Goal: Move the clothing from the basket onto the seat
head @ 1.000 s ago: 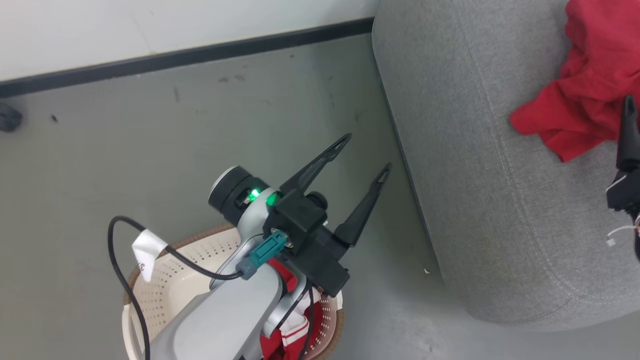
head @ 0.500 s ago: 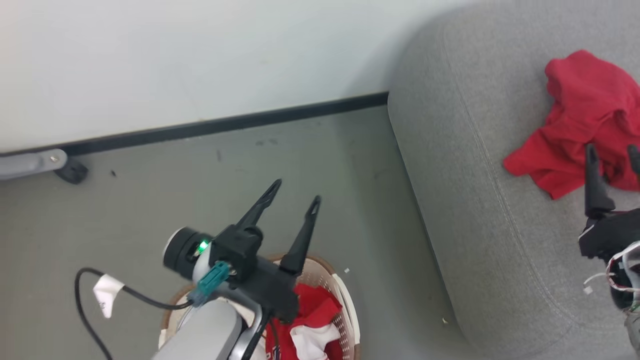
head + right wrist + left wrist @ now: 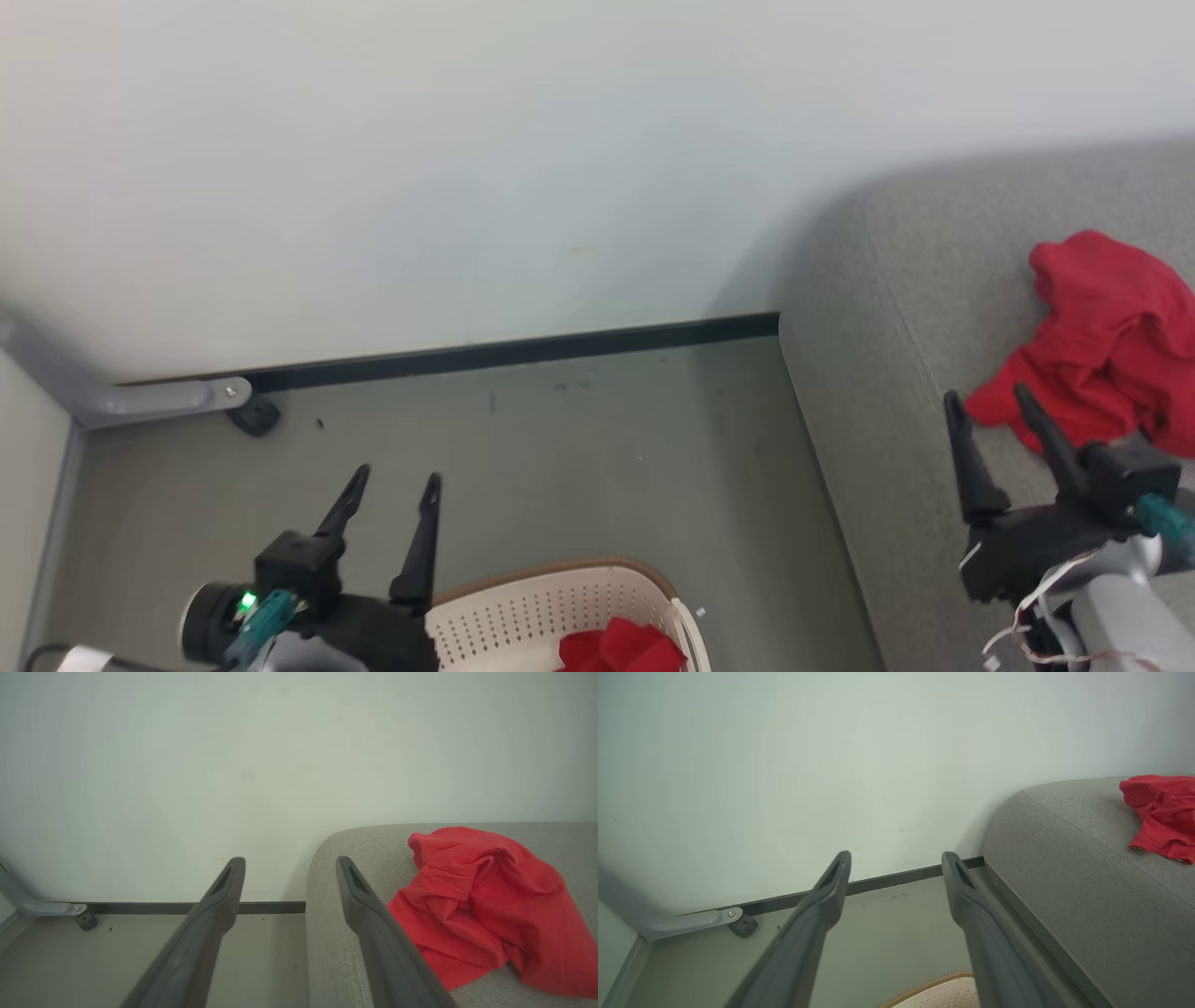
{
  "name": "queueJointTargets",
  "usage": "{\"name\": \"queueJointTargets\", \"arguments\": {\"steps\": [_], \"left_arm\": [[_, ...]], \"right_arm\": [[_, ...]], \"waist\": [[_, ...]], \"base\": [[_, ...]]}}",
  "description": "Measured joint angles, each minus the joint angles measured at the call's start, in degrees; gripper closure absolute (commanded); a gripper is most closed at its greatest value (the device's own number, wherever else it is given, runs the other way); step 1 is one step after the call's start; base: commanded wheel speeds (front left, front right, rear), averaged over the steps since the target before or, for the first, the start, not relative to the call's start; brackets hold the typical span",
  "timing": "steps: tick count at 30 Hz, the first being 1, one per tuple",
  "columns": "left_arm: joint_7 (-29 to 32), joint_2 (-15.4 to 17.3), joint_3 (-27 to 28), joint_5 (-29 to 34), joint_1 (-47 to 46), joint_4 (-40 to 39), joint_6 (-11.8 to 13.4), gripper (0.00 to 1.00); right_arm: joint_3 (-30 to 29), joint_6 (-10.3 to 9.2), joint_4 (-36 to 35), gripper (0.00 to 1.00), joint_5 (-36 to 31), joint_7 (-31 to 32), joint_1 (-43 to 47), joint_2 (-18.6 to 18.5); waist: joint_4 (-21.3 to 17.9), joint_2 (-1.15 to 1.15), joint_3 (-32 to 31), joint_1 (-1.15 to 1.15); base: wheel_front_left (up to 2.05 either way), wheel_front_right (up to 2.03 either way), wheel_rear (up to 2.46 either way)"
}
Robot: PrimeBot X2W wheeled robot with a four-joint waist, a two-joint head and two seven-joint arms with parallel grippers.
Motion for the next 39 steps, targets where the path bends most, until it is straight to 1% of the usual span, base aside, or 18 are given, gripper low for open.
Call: {"name": "queueJointTargets", "arguments": {"steps": [5, 15, 22, 25, 30, 34, 39], "left_arm": [[-0.01, 1.20, 3.85, -1.68, 4.13, -0.78, 0.69, 0.00], [-0.01, 1.52, 9.35, -1.40, 12.45, -5.63, 1.45, 0.00], [-0.02, 1.46, 12.65, -0.35, 15.72, -8.32, 1.46, 0.00], [-0.02, 1.42, 13.71, 1.12, 17.08, -9.21, 1.46, 0.00], [-0.02, 0.73, 15.82, 2.55, 18.46, -10.45, 1.47, 0.00], [-0.02, -0.42, 16.90, 3.87, 19.53, -11.35, 1.47, 0.00], [-0.02, -1.08, 17.91, 5.30, 20.59, -12.46, 1.47, 0.00]], "right_arm": [[1.23, -0.69, -2.80, 0.00, -1.42, 0.00, 4.12, 1.64], [2.83, -2.53, -8.34, 0.00, -2.85, 0.00, 11.63, 3.75], [2.78, -4.19, -12.05, 0.00, -3.48, 0.00, 15.29, 3.99], [2.70, -4.71, -13.46, 0.00, -4.11, 0.00, 16.59, 4.00], [2.47, -5.94, -15.80, 0.00, -4.53, 0.00, 18.36, 4.08], [2.49, -6.48, -16.85, 0.00, -5.00, 0.00, 19.67, 4.57], [2.47, -6.56, -18.19, 0.00, -5.02, 0.00, 20.34, 4.77]], "waist": [[1.45, 0.00, -3.25, 0.00], [3.24, 0.00, -7.38, 0.00], [3.14, 0.01, -7.96, 0.01], [2.99, 0.02, -8.04, 0.01], [2.79, 0.02, -8.11, 0.02], [2.69, 0.02, -8.08, 0.02], [2.54, 0.01, -7.85, 0.02]], "base": [[0.00, 0.00, 0.00], [0.00, 0.00, 0.00], [0.00, 0.00, 0.00], [0.00, 0.00, 0.00], [0.00, 0.00, 0.00], [0.00, 0.00, 0.00], [0.00, 0.00, 0.00]]}}
